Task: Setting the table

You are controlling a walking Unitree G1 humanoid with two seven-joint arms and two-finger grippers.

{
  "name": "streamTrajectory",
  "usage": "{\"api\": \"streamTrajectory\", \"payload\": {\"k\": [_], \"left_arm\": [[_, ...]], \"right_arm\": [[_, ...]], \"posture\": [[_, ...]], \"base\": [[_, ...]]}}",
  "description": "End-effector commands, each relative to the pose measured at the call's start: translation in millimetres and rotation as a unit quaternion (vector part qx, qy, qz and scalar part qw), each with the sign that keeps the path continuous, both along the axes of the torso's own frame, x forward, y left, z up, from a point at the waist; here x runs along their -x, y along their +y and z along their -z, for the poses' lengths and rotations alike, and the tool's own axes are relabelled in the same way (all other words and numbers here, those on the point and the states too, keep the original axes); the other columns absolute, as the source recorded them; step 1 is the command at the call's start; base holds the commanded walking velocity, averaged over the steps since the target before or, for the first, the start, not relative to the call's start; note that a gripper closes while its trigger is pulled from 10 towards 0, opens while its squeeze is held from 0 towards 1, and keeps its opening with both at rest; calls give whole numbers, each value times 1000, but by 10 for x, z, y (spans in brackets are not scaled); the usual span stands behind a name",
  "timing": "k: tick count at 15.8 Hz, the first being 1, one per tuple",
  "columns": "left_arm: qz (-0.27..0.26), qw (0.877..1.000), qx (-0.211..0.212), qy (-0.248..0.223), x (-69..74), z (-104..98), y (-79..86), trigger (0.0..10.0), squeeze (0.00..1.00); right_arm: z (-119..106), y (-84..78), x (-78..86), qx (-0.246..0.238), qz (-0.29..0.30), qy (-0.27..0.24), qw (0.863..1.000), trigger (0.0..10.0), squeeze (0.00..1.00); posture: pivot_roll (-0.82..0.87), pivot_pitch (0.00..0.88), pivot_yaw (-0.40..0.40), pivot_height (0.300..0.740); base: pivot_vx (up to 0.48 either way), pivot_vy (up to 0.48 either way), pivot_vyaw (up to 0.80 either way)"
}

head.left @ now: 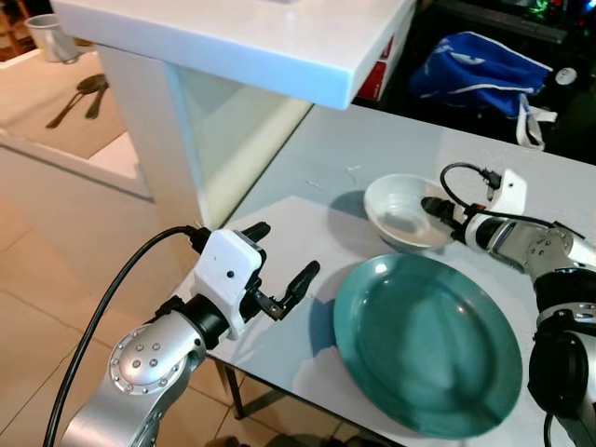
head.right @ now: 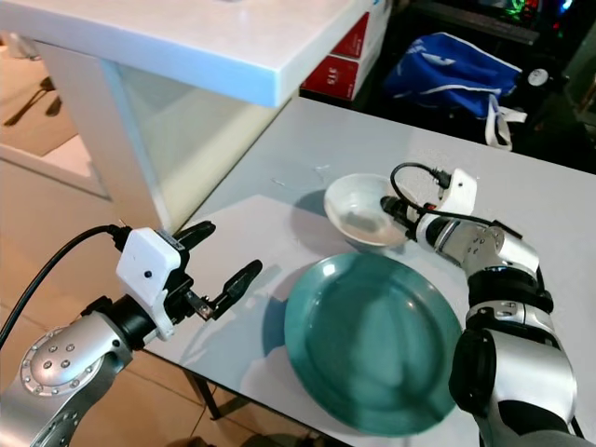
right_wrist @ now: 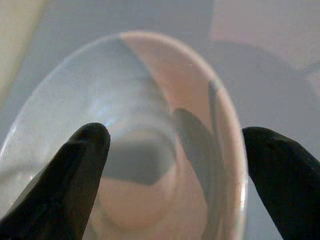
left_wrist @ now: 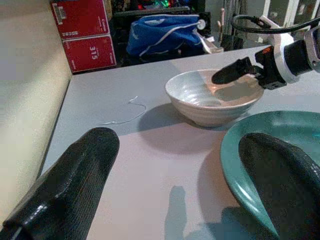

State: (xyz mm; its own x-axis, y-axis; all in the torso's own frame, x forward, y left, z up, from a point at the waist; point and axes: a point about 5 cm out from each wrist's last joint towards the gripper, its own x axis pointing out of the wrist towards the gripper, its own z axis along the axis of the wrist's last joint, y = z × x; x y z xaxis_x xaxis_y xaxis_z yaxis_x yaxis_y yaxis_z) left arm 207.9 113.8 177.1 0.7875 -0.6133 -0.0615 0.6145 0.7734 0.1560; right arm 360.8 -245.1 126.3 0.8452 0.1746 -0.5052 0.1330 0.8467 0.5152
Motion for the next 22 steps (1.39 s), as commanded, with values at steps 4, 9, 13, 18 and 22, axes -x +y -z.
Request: {"api": "streamTrajectory", "payload": {"k": [4,9,13,18,22], "left_arm": [[16,1000,1,-6,17,-42,-41,10000,0],[16,1000,1,-6,16,-40,-47,10000,0],[15,1000,2,-7,13,-32,-58,10000,0],[15,1000,1,-11,4,-34,-57,10000,0],[16,1000,-1,-13,-1,-42,-55,10000,0]], "right_arm": [[-12,22,-23,-6,-1,7,1000,0,0],[-9,18,-25,-9,0,9,1000,0,0],[-43,-20,-32,-12,5,5,1000,0,0],[-47,-11,-42,-15,3,5,1000,0,0],[-53,7,-51,-18,1,2,1000,0,0]], "posture": [[78,38,-50,740],[77,37,-52,740],[72,33,-58,740],[73,26,-60,740],[78,23,-58,740]], "base": [[0,0,0],[0,0,0],[0,0,0],[0,0,0],[0,0,0]]}}
